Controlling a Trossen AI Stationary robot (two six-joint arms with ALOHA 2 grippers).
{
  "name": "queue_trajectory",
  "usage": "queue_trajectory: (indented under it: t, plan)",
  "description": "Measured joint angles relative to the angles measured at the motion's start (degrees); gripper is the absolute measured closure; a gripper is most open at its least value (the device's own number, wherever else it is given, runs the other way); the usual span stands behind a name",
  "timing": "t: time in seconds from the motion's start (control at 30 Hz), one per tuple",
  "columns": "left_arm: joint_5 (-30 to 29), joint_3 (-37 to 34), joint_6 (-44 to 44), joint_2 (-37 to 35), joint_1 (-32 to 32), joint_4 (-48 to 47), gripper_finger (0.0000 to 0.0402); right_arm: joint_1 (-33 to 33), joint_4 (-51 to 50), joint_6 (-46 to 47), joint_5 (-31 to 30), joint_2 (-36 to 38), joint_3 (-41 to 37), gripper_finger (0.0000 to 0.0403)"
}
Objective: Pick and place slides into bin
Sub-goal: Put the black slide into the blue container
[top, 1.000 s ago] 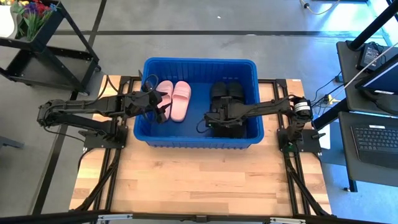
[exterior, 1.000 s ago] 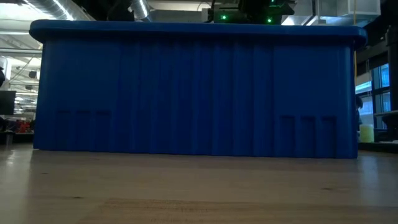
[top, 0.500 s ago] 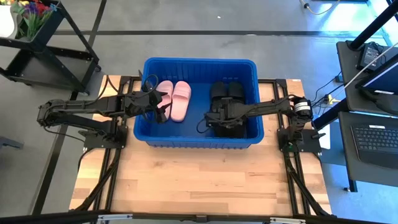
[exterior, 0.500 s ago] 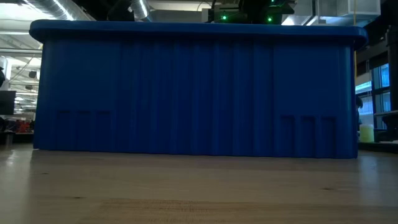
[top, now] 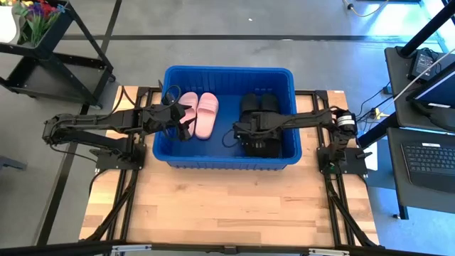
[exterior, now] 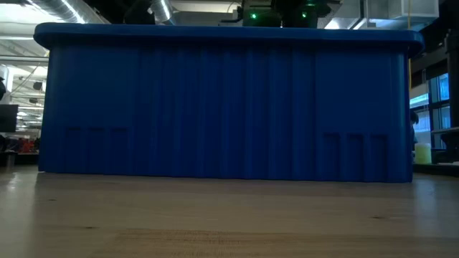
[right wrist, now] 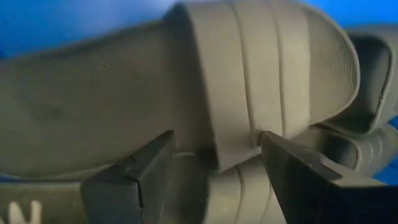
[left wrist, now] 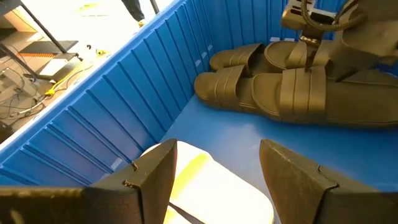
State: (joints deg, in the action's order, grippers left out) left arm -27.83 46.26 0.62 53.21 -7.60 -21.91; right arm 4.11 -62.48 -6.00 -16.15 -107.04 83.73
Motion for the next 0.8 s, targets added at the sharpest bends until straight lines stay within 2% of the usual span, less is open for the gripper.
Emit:
queue_trajectory:
  t: [0.3,0.53,0.67,0.8]
  plan:
    - [0.0,0.0,-0.1,0.0,0.0,0.0,0.0178,3.3,-5.7,0.3,3.3,0.0,8.6,0.0164]
    - [0.0,0.0,0.0,0.0,0.0,0.0,0.0178,6.7,-12.2,1.3,10.1,0.0,13.7,0.0164]
    - [0.0,0.0,0.0,0.0,0.0,0.0,0.0178,8.7,-11.7,1.9,10.5,0.0,15.2,0.0164]
    - [0.0,0.0,0.0,0.0,0.0,0.0,0.0178,10.2,-7.4,-1.8,12.1,0.0,15.3,0.0164]
